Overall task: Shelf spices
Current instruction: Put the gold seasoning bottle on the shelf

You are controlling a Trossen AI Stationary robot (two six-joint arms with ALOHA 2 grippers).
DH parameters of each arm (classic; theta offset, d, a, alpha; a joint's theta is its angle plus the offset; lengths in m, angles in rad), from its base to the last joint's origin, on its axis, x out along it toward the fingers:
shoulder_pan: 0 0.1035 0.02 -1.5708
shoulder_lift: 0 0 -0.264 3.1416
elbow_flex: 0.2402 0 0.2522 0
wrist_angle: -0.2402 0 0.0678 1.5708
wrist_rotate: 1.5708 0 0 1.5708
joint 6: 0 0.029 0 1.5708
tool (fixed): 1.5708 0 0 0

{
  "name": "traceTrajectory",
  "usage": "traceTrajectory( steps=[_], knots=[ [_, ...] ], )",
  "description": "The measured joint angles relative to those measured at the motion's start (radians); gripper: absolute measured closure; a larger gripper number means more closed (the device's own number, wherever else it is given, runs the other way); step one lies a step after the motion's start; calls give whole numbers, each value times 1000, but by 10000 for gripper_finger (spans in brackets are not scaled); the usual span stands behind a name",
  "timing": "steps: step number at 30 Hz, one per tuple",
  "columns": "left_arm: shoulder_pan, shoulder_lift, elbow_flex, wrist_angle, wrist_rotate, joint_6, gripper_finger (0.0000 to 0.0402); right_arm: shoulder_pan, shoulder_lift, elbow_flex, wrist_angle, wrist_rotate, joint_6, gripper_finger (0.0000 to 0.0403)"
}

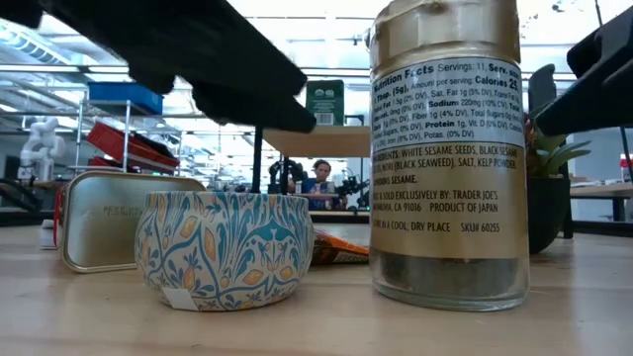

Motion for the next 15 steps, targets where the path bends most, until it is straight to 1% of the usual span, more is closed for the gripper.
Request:
traceTrajectory(
  steps=[3, 6, 12, 15],
  knots=[
    [18, 32, 0, 66, 38, 2, 111, -2, 0, 0, 17, 42, -25, 206],
    [35, 64, 6, 127, 83, 19, 111, -9, 0, 0, 60, 53, -76, 206],
    [45, 105, 67, 125, 98, 72, 111, -30, 0, 1, 119, 52, -136, 206],
    [46, 115, 89, 109, 105, 95, 111, -51, 0, 0, 131, 14, -142, 206]
  ],
)
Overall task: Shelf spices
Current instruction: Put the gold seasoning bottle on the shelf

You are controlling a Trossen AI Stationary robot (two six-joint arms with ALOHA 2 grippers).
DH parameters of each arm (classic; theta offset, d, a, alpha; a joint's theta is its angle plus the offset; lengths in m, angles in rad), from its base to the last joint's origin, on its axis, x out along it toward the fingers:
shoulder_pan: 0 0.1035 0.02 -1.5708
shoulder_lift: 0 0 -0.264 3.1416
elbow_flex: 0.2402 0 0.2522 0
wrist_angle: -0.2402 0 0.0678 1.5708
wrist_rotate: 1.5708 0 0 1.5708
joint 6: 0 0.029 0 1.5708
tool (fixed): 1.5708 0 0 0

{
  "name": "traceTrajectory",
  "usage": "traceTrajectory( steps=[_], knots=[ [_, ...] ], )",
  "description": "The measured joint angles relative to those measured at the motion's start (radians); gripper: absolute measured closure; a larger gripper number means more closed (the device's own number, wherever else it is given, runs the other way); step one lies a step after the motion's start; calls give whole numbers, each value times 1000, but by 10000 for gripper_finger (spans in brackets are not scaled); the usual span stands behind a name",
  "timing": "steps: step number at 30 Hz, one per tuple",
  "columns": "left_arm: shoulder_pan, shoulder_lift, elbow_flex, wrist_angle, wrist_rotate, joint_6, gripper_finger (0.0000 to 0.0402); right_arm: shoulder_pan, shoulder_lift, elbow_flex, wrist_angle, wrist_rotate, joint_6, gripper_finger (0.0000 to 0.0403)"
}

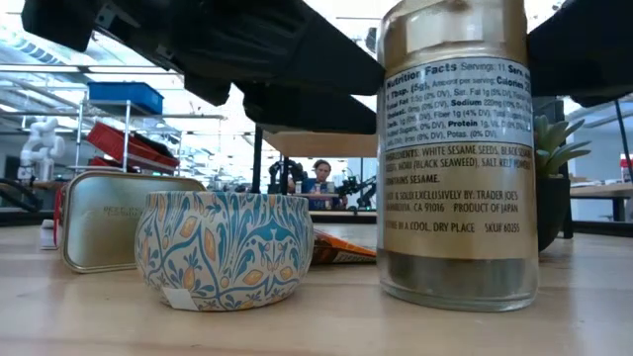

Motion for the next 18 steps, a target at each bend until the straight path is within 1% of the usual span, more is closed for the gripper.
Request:
traceTrajectory(
  steps=[3, 11, 16, 18],
  knots=[
    [2, 2, 5, -2, 22, 3, 111, -19, 0, 0, 32, -50, -21, 207],
    [3, 3, 6, 21, 24, -20, 111, -54, 0, 0, 48, -44, -38, 207],
    [3, 4, 6, 46, 25, -7, 111, -75, 0, 0, 89, -95, -73, 207],
    [2, 4, 14, 33, 27, 1, 115, -78, 0, 0, 97, -96, -90, 206]
  ],
)
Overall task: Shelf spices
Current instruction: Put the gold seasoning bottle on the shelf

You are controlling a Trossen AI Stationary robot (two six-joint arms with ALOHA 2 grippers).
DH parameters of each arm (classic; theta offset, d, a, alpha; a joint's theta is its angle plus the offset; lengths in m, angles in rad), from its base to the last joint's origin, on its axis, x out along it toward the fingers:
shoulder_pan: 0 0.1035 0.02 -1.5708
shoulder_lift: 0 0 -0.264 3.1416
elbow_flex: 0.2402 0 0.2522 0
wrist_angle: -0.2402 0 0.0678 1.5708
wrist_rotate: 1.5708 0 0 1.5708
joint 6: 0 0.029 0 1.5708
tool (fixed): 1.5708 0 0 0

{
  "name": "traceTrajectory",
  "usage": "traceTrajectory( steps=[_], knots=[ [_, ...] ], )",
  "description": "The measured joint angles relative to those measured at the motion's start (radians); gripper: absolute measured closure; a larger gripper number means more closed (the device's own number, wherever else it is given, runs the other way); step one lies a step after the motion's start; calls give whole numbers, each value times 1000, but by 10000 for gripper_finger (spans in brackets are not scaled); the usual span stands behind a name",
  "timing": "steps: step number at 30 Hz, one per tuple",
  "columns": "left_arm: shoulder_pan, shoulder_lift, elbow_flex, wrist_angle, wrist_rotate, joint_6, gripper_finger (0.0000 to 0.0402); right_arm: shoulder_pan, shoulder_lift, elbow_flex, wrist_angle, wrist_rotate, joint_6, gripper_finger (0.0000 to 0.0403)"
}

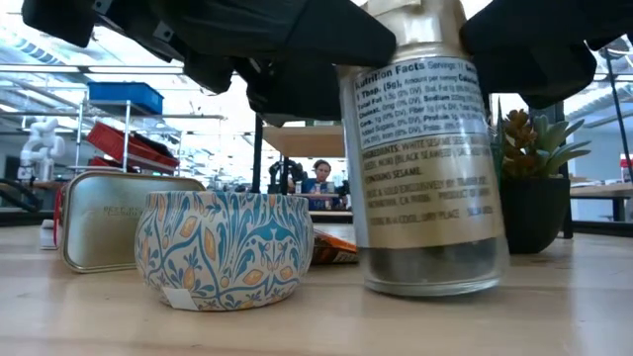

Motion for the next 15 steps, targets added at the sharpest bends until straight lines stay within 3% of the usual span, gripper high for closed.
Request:
traceTrajectory(
  steps=[15],
  knots=[
    [1, 0, 15, -22, 16, 34, 137, -15, -2, 0, -13, -69, 2, 196]
  ],
)
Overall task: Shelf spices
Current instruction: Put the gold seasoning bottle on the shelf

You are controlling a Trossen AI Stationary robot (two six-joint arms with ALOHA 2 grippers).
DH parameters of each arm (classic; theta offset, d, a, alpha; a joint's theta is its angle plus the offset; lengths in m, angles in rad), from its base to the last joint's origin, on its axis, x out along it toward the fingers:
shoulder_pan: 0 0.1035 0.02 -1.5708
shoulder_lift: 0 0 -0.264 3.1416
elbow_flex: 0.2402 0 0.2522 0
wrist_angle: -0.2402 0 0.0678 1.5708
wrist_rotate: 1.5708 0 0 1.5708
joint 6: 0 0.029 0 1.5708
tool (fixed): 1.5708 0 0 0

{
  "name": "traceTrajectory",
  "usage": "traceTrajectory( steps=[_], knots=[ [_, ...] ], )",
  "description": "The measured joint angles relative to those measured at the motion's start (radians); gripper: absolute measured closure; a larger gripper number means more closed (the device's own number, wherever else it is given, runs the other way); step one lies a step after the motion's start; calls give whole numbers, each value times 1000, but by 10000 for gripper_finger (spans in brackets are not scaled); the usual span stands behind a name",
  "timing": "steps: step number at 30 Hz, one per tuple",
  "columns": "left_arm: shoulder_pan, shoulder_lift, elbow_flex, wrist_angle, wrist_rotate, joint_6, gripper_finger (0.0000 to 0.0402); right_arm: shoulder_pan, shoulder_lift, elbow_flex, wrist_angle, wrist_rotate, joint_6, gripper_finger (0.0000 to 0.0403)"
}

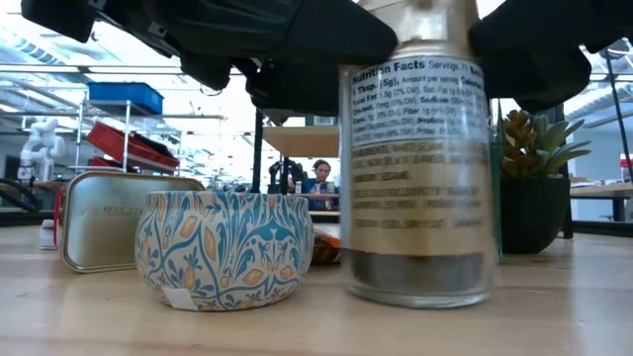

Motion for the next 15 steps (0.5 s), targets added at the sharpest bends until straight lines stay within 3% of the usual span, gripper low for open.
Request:
traceTrajectory(
  steps=[10, 15],
  knots=[
    [5, -2, 7, 41, -12, 19, 144, -26, 2, 0, 2, -13, 22, 107],
    [5, -3, 8, 24, -11, 17, 163, -45, 2, 1, 11, -32, 24, 85]
  ],
)
